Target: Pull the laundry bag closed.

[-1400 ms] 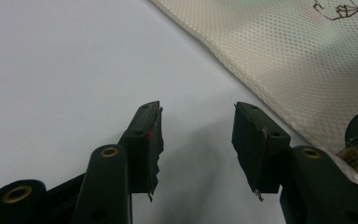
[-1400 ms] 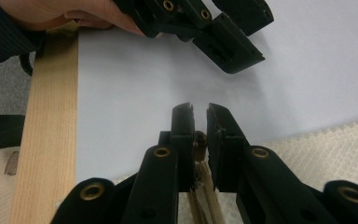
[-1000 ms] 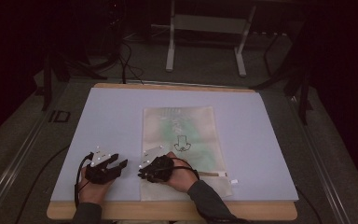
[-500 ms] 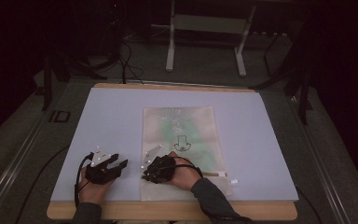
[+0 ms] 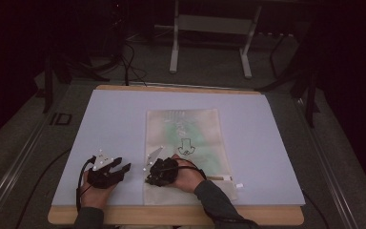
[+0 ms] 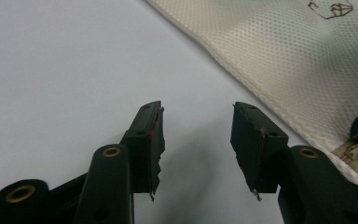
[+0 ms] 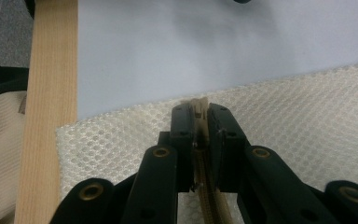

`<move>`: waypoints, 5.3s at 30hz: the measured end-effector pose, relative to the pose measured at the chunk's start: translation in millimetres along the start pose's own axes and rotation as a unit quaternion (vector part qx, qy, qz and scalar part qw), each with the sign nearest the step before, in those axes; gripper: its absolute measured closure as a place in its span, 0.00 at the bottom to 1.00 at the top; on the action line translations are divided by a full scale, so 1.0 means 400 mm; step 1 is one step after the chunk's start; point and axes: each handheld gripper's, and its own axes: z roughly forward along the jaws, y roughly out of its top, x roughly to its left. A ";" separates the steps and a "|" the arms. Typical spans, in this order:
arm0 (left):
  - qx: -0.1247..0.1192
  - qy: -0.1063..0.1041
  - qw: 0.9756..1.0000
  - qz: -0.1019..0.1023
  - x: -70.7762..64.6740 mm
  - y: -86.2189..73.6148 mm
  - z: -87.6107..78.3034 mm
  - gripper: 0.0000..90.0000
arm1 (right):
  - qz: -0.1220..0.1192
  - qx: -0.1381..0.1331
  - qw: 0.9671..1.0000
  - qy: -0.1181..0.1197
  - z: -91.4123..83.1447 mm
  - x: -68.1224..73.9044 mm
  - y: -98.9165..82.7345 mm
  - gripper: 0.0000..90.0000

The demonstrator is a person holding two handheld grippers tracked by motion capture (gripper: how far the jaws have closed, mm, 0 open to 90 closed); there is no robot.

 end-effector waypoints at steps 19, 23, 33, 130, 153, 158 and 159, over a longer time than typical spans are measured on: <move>0.017 -0.145 0.986 0.085 -0.051 -0.002 -0.034 0.99 | 0.004 0.001 1.000 0.009 0.004 -0.009 -0.003 0.90; 0.010 -0.161 0.980 0.121 -0.070 -0.007 -0.038 0.99 | 0.003 0.001 1.000 0.010 0.005 -0.010 -0.003 0.90; 0.017 -0.206 0.965 0.163 -0.108 -0.007 -0.027 0.99 | 0.006 0.000 1.000 0.010 0.006 -0.010 -0.004 0.90; 0.059 -0.124 0.965 0.225 -0.171 -0.011 0.015 1.00 | -0.047 0.032 0.998 -0.008 -0.023 0.011 -0.031 0.91; 0.019 -0.095 0.990 0.100 -0.129 0.014 0.032 0.99 | -0.052 0.011 0.998 -0.031 -0.006 0.024 -0.025 0.91; 0.018 -0.093 0.991 0.091 -0.134 0.018 0.041 0.99 | -0.054 0.010 0.998 -0.034 -0.002 0.026 -0.019 0.91; 0.020 -0.093 0.991 0.091 -0.134 0.019 0.043 0.99 | -0.054 0.010 0.998 -0.034 -0.001 0.027 -0.019 0.91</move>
